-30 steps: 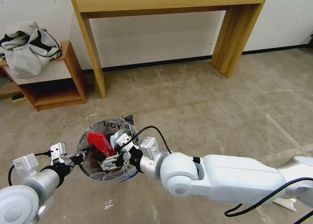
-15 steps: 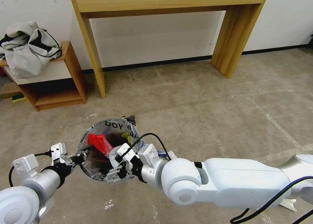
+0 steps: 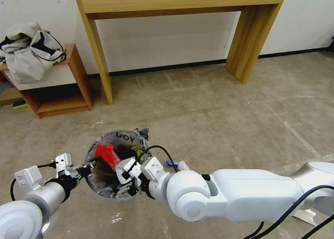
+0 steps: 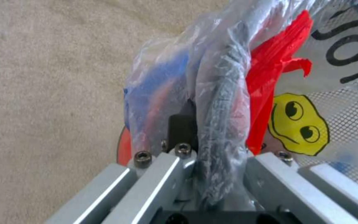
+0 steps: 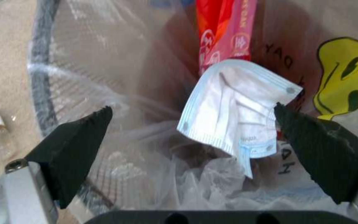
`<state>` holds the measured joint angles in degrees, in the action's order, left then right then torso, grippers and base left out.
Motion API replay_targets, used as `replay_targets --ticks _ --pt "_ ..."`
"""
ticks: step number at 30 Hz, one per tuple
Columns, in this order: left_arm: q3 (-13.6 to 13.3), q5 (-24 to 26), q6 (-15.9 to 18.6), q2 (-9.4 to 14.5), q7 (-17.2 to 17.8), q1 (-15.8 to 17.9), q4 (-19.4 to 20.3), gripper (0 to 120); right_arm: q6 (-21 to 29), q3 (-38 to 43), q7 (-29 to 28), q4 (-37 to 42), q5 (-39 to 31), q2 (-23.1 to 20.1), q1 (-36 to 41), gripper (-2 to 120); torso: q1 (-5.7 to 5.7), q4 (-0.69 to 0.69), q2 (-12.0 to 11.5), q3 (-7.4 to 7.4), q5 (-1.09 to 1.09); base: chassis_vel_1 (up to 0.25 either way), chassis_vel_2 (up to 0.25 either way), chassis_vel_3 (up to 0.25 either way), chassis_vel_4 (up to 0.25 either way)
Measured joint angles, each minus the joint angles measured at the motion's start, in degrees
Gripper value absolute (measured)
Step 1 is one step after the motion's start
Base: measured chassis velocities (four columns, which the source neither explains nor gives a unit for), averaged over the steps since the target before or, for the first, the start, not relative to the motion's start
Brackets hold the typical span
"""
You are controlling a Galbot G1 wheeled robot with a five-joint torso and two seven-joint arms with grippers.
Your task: Pick up the trash bin and place the garbage on the floor into it.
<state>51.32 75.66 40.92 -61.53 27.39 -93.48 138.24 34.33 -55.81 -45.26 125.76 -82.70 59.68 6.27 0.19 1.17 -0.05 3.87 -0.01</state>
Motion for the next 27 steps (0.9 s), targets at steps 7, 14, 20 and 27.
replay_targets --ticks 7,14,20,27 --pt "-0.12 -0.23 -0.02 0.27 0.10 0.17 -0.70 1 -0.92 4.17 0.15 0.63 1.29 -0.48 0.69 100 0.00 0.00 0.00 0.00 0.00 0.000 0.000 0.000 0.000" --pt "-0.09 -0.34 -0.02 0.52 0.10 0.27 -1.31 1 -3.64 9.01 3.25 1.95 3.33 -1.14 1.15 100 0.00 0.00 0.00 0.00 0.00 0.000 0.000 0.000 0.000" --pt "-0.14 -0.39 -0.02 0.60 0.07 0.49 -1.69 1 -5.22 11.02 4.56 2.17 3.54 -0.85 1.19 100 0.00 0.00 0.00 0.00 0.00 0.000 0.000 0.000 0.000" --pt "-0.07 -0.39 -0.02 0.62 0.04 0.48 -1.83 1 -7.55 11.64 6.40 2.23 3.92 -0.16 1.42 100 0.00 0.00 0.00 0.00 0.00 0.000 0.000 0.000 0.000"
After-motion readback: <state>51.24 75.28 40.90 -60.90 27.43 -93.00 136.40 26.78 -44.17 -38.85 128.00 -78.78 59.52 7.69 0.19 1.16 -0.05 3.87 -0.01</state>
